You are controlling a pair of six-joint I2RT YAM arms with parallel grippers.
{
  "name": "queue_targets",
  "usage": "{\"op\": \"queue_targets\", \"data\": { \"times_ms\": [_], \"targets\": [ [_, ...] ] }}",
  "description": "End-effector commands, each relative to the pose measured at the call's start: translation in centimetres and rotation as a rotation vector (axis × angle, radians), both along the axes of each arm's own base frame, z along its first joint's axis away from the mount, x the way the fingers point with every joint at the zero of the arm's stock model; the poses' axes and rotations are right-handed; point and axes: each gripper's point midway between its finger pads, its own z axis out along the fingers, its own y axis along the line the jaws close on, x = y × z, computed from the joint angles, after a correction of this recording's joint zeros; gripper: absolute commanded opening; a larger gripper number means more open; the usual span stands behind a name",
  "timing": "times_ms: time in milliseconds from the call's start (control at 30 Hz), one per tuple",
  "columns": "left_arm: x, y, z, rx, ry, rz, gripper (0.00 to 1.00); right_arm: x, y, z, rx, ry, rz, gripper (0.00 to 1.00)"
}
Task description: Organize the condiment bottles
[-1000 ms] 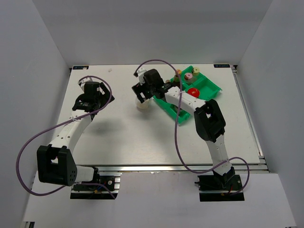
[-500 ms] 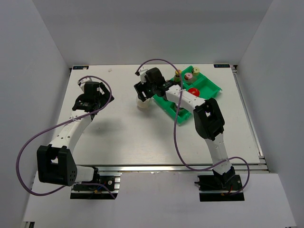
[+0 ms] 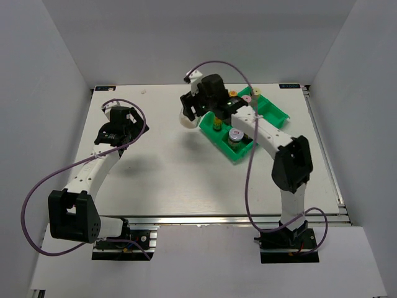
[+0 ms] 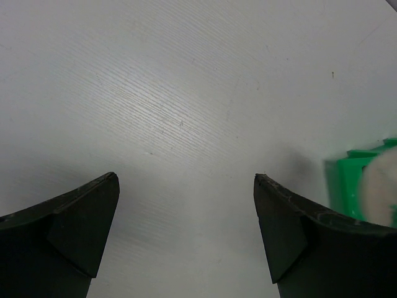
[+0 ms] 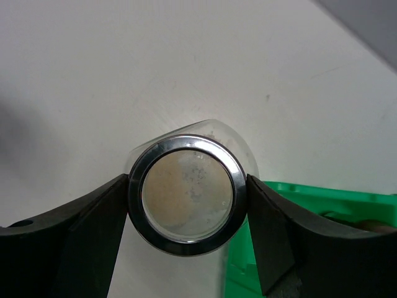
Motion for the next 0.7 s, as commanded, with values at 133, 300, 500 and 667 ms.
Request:
{"op": "queue_targets", "data": {
  "times_ms": [133, 300, 500, 667],
  "targets": [
    [0.4, -0.4, 2.9, -0.018, -0.079, -0.013, 0.98, 1.7, -9.2, 17.5, 0.233, -0.331, -0.158, 0.04],
    [0.5, -0.2, 3.6, -0.011, -0.094, -0.004, 0.98, 3.4, -17.6, 18.0, 0.232, -0.331, -0.308, 0.04],
    [0.4, 0.4, 4.1, 0.015, -0.089, 0.014, 0.98, 6.4, -29.4, 15.0, 0.209, -0.273, -0.534, 0.04],
    [0.6, 0.8, 4.6, 0.028, -0.101, 0.033, 0.98, 8.1, -32.8, 10.1, 0.164, -0.194, -0.572, 0.03]
  ]
}}
